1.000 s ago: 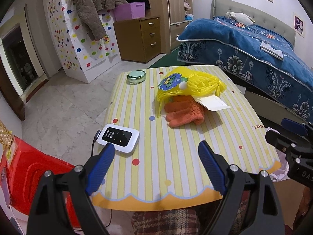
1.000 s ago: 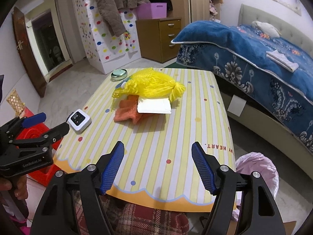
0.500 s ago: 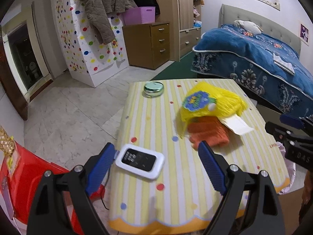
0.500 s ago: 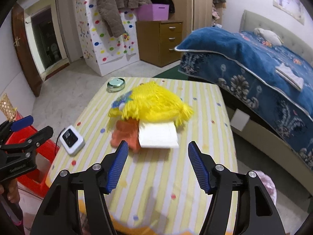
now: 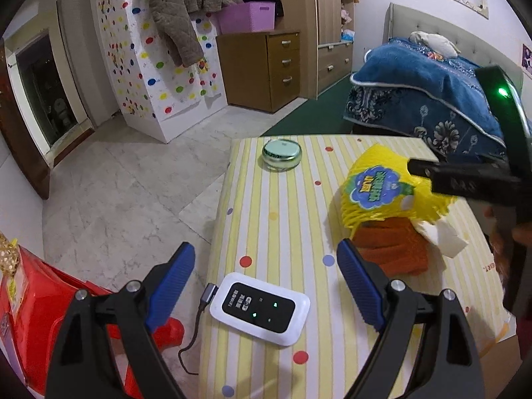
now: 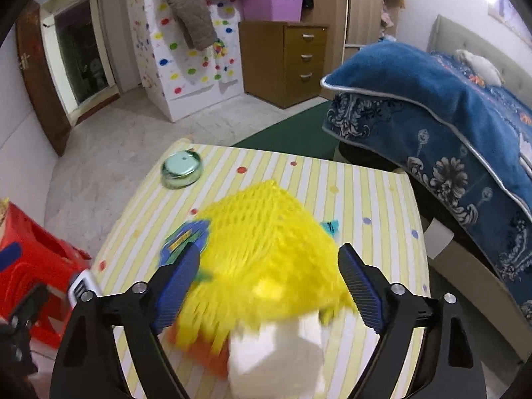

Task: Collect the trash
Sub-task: 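Grasp the yellow foam net with the right gripper and lift it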

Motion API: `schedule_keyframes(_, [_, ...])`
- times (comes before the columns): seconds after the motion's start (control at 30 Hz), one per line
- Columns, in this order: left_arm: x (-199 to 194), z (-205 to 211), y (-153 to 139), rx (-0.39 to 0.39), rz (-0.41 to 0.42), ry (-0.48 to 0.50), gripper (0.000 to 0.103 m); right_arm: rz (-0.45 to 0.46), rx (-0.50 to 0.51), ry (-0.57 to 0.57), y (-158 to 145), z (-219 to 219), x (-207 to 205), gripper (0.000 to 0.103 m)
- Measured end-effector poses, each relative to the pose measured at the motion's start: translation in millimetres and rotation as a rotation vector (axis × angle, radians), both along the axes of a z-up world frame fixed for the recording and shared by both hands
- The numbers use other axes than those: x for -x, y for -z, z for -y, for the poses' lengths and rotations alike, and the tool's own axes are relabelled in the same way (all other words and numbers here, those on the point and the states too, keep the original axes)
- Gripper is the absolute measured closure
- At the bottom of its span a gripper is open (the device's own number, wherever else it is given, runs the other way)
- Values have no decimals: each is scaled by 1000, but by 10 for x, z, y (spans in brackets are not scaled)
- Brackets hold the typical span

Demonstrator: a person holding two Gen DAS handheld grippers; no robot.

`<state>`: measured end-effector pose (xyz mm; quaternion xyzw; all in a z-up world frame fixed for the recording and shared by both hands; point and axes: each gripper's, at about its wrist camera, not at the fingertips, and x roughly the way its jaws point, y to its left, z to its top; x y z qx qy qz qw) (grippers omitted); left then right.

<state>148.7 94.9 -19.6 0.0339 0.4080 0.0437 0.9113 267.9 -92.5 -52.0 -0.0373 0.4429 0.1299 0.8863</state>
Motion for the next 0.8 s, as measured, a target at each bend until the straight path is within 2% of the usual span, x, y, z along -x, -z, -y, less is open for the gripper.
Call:
schedule_keyframes(0.1, [-55, 8, 91, 5, -26, 3, 18, -81, -27, -8, 184, 20, -183, 19])
schedule_keyframes(0.13, [-54, 12, 108, 5, -30, 3, 18, -118, -45, -15, 247, 32, -206, 22])
schedule_keyframes(0.23, [-46, 48, 154, 11, -42, 6, 18, -169, -68, -39, 343, 41, -135, 45])
schedule_keyframes(0.27, [-41, 55, 159, 12, -45, 8, 18, -175, -82, -55, 342, 37, -77, 59])
schedule_keyframes(0.3, [-27, 74, 168, 13, -48, 11, 18, -192, -106, -75, 340, 31, -18, 68])
schedule_keyframes(0.37, [6, 100, 180, 11, -52, 19, 18, -186, -104, -93, 305, 3, 111, 80])
schedule_keyframes(0.43, [56, 129, 179, 10, -55, 24, 18, -187, -114, -111, 264, -25, 260, 88])
schedule_keyframes(0.6, [242, 193, 136, 10, -42, 29, 18, -94, -105, -133, 27, -65, 563, 94])
schedule_keyframes(0.8, [404, 254, -21, 14, 4, 30, 18, 116, -78, -100, -520, 3, 820, 95])
